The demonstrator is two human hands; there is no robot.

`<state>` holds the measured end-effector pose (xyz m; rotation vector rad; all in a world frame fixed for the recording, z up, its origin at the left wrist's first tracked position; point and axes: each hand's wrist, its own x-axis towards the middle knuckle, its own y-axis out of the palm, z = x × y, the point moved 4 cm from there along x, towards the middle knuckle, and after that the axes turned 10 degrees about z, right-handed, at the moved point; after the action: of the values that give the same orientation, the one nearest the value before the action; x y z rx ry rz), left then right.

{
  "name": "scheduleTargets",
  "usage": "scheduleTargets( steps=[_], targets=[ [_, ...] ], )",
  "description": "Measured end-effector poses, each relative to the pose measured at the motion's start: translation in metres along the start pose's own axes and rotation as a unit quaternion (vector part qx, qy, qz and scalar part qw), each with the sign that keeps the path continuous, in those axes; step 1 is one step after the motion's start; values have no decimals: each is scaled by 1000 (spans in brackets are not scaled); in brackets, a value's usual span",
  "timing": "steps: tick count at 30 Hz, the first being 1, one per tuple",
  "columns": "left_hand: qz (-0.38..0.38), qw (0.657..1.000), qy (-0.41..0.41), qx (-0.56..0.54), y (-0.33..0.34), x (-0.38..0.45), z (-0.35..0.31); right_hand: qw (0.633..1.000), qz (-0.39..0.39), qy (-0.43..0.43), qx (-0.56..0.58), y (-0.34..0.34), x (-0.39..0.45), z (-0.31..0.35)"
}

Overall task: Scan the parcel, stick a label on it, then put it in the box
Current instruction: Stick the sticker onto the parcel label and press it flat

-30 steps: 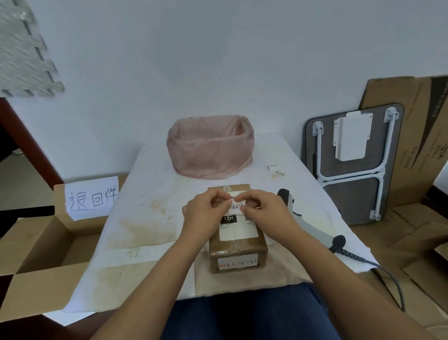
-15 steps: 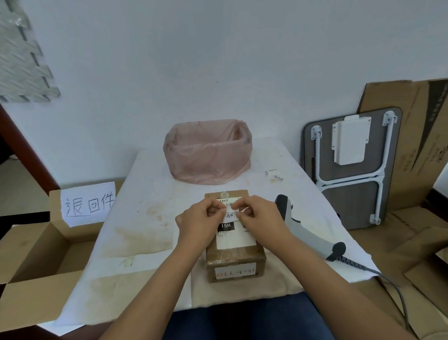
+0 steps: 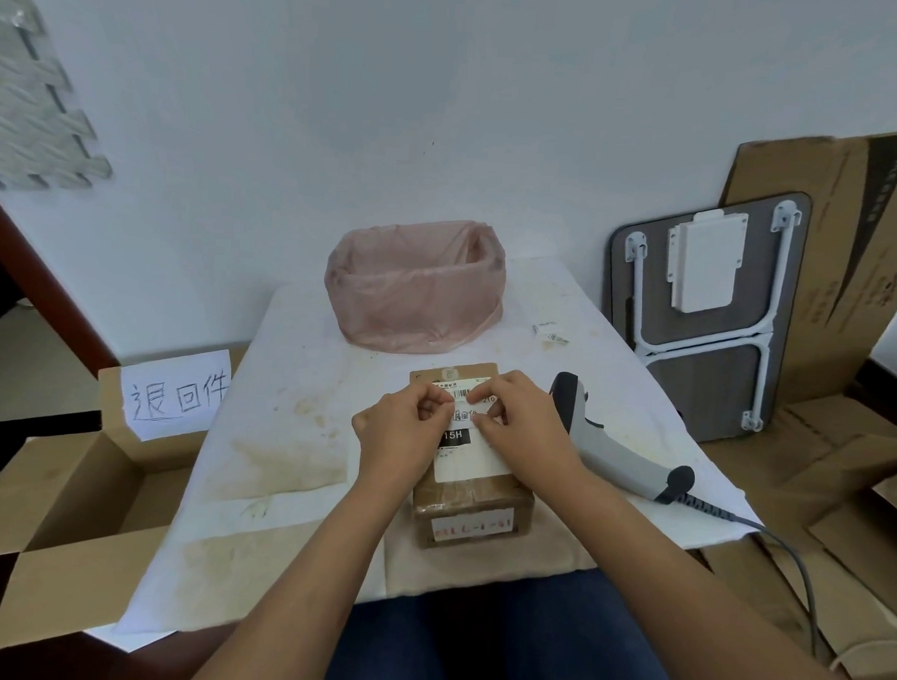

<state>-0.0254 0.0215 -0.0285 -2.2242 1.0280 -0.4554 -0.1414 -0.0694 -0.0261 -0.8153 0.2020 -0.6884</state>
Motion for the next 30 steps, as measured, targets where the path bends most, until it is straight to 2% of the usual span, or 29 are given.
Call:
scheduleTargets(
  steps=[8,17,25,30],
  targets=[
    [1,1000,5,20,2,-1,-1,998,-40,37,22,4,-2,-8],
    [-11,1000,22,18,4,-2,1,997,-61,32,42,9,-8,-13],
    [-18,999,33,31,6,-2,3,997,-67,28,-23,12,-9,-11],
    [-27,990,107,93,6,-5,2,998,-53,23,-38,12,-10,-9]
  ],
)
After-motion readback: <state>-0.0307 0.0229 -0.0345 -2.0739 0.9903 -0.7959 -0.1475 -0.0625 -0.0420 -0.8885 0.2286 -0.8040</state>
